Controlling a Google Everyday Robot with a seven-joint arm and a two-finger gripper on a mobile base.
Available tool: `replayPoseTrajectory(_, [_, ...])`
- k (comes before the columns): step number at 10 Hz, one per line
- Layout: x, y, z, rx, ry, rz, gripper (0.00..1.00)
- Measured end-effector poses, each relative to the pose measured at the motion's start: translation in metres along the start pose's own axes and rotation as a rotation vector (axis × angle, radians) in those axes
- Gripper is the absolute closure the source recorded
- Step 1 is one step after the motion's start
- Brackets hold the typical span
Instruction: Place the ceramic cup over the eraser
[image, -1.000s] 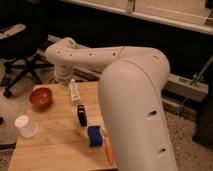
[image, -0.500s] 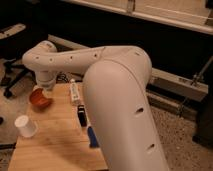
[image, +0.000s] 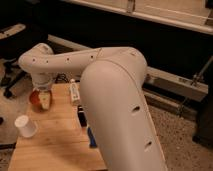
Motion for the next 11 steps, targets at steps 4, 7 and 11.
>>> replayPoseTrajectory(4, [-0.001,0.001,0.001,-0.001,0.000,-0.001,0.20])
replayPoseTrajectory(7, [-0.002,0.000,0.000,0.002,-0.003,0.001,0.20])
replayPoseTrajectory(11, [-0.084,-0.002,-0.024,0.068,-0.050,-0.122,0.20])
